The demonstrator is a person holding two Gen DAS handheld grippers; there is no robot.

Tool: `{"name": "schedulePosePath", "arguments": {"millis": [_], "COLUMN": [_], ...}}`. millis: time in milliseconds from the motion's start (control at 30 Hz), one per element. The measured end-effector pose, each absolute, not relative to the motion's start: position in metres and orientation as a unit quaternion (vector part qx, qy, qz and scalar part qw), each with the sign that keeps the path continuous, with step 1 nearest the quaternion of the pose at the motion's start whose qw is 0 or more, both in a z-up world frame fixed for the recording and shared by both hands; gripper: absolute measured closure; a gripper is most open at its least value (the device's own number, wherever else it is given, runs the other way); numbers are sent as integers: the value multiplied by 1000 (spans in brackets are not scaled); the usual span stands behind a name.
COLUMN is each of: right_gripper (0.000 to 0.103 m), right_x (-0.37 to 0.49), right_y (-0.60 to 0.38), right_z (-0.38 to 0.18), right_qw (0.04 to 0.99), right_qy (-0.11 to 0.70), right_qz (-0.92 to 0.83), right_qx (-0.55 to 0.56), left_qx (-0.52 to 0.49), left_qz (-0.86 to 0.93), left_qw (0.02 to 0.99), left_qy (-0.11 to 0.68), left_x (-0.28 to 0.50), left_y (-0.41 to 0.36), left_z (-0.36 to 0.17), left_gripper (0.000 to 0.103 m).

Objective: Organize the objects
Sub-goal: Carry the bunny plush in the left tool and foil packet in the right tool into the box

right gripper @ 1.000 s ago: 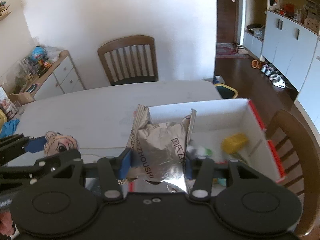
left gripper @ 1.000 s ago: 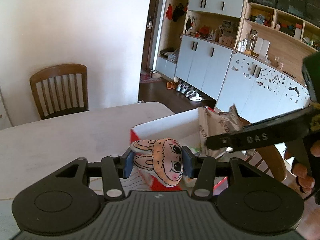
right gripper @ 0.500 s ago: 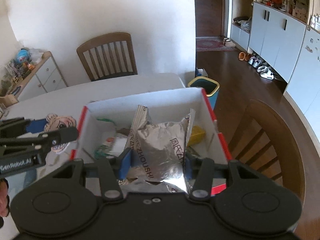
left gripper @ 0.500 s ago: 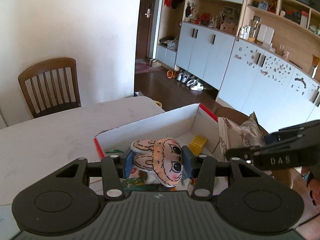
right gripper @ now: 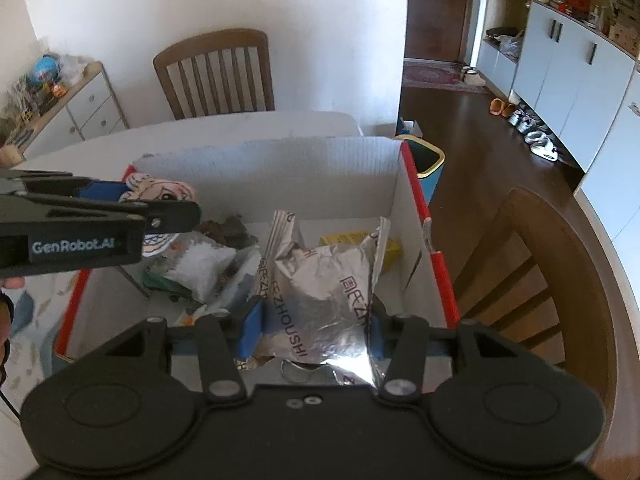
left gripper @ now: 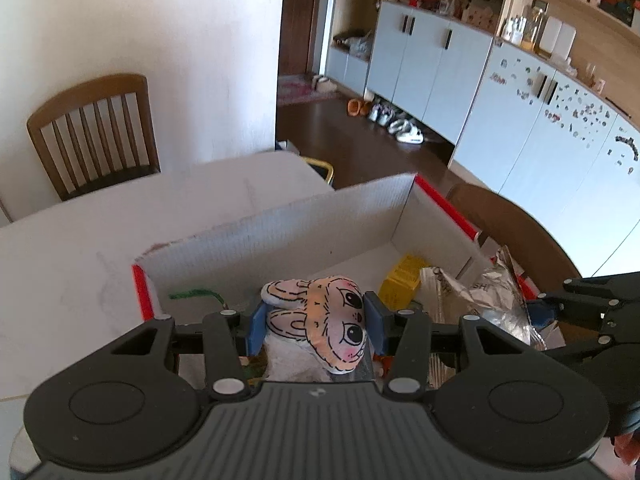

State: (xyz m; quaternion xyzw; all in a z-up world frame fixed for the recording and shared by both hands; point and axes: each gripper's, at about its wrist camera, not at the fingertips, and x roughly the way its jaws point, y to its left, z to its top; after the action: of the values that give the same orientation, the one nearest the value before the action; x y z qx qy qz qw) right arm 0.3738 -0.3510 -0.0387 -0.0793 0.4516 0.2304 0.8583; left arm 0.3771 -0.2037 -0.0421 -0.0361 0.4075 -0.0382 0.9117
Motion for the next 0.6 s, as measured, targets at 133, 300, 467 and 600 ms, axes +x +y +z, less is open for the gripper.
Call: {"name": "schedulePosePath", "arguments": {"millis": [133,300,467,600], "right_gripper": [53,53,53,53], "right_x": [380,384,389,390], "right_y": [-349,-342,-341,-340], "right_z": [-47,-59,-68,-73], "right_qw": [853,849,845,844], "right_qy": [457,457,457,455], "right_qz": [238,244,247,250], "right_qx": [-82,-106,-125,-136], "left_qx": [-34,-29,-24,-21], "left_qz": [-33,-25,-25,-28], "left_qw": [907,901,898,897], "left_qy": [419,432,439,440], "left_x": [383,389,393,393], "left_y": [-207,-207,-210,-215], "left_z": [-55,-68,-76,-79], "left_gripper": [55,54,54,54]}}
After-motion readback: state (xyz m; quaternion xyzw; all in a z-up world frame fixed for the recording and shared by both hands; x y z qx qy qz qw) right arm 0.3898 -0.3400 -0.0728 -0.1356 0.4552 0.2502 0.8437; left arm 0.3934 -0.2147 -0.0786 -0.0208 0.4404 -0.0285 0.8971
